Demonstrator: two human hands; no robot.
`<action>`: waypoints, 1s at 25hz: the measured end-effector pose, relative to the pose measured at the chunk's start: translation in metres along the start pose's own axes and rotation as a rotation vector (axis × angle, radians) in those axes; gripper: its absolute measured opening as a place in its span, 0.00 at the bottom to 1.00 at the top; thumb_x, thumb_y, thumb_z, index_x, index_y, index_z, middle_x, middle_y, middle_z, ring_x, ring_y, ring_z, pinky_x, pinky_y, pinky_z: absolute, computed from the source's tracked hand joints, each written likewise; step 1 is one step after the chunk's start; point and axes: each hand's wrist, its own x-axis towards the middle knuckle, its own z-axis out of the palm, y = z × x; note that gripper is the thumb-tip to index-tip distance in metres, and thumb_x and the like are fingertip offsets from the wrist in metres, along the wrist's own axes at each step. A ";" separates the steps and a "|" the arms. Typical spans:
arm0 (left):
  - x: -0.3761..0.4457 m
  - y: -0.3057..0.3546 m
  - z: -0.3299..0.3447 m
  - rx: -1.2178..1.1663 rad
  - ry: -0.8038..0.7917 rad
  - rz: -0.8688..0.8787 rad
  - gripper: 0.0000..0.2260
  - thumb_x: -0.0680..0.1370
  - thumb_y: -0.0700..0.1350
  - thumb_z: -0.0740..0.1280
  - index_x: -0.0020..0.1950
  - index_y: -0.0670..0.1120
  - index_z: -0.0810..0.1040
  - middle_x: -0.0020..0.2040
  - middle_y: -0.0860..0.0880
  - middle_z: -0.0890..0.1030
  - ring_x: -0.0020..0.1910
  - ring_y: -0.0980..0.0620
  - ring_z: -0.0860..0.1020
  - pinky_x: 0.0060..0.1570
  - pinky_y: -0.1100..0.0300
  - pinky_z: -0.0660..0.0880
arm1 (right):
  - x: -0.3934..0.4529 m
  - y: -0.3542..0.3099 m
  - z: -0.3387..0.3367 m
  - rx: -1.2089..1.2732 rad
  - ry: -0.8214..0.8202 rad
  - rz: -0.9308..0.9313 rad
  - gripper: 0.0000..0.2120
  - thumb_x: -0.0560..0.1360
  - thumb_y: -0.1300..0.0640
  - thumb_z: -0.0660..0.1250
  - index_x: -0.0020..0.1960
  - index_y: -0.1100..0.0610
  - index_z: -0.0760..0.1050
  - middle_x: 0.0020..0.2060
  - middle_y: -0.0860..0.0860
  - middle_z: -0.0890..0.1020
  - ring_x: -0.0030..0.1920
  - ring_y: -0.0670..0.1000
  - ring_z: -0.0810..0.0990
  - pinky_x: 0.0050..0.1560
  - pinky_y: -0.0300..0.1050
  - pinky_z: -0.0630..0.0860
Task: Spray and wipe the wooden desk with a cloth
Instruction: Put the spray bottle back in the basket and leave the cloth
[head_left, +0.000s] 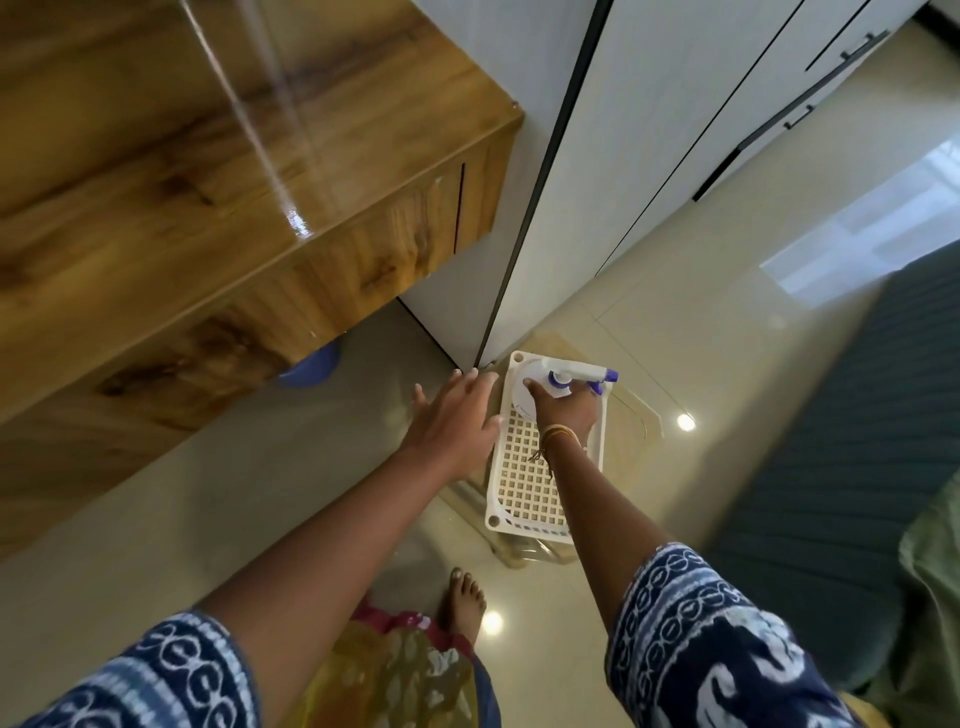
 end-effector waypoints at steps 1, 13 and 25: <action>-0.005 -0.001 -0.003 0.003 0.007 -0.003 0.24 0.82 0.51 0.58 0.78 0.49 0.57 0.79 0.47 0.58 0.79 0.48 0.53 0.74 0.34 0.47 | -0.004 0.000 0.000 -0.025 -0.019 0.021 0.32 0.65 0.47 0.80 0.63 0.59 0.75 0.58 0.55 0.80 0.58 0.57 0.79 0.59 0.54 0.78; -0.140 -0.030 -0.101 -0.004 0.316 -0.177 0.23 0.81 0.51 0.61 0.75 0.49 0.61 0.74 0.49 0.67 0.73 0.47 0.65 0.71 0.37 0.58 | -0.185 -0.075 -0.026 -0.279 -0.418 -0.426 0.11 0.75 0.56 0.68 0.35 0.59 0.77 0.37 0.58 0.80 0.45 0.59 0.78 0.43 0.45 0.70; -0.356 -0.192 -0.171 -0.034 0.623 -0.349 0.21 0.80 0.48 0.62 0.72 0.45 0.66 0.69 0.45 0.72 0.68 0.44 0.71 0.66 0.43 0.65 | -0.440 -0.121 0.062 0.015 -0.635 -0.692 0.13 0.77 0.50 0.68 0.39 0.58 0.79 0.30 0.51 0.81 0.30 0.48 0.77 0.42 0.47 0.79</action>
